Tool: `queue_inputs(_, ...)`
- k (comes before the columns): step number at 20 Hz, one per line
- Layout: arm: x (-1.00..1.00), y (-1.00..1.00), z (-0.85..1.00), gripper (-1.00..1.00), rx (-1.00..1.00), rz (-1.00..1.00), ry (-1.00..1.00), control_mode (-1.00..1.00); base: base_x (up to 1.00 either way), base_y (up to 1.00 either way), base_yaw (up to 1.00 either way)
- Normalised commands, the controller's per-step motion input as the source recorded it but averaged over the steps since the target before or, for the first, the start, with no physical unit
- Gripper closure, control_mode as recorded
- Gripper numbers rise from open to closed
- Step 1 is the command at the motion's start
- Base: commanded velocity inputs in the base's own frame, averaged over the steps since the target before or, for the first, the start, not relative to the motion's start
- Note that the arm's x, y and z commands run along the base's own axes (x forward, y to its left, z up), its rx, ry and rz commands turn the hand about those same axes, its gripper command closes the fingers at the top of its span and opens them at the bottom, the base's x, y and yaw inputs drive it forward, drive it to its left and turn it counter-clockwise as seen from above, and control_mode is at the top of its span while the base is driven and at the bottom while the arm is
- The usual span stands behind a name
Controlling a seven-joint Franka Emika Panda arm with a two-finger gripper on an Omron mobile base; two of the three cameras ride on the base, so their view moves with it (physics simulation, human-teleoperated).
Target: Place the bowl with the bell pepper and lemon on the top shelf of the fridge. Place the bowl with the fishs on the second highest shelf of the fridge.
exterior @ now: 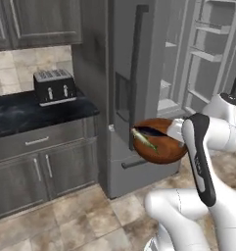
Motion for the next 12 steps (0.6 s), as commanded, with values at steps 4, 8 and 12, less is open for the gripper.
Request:
queue_inputs(4,0.00,0.00,0.00,1.00,0.00,0.00,0.00,1.00,0.63,-1.00,-0.07)
queue_inputs(8,0.00,0.00,0.00,1.00,0.00,0.00,0.00,1.00,0.65,-1.00,0.04)
queue_inputs(12,0.00,0.00,0.00,1.00,0.00,0.00,0.00,1.00,0.59,-0.93,0.38)
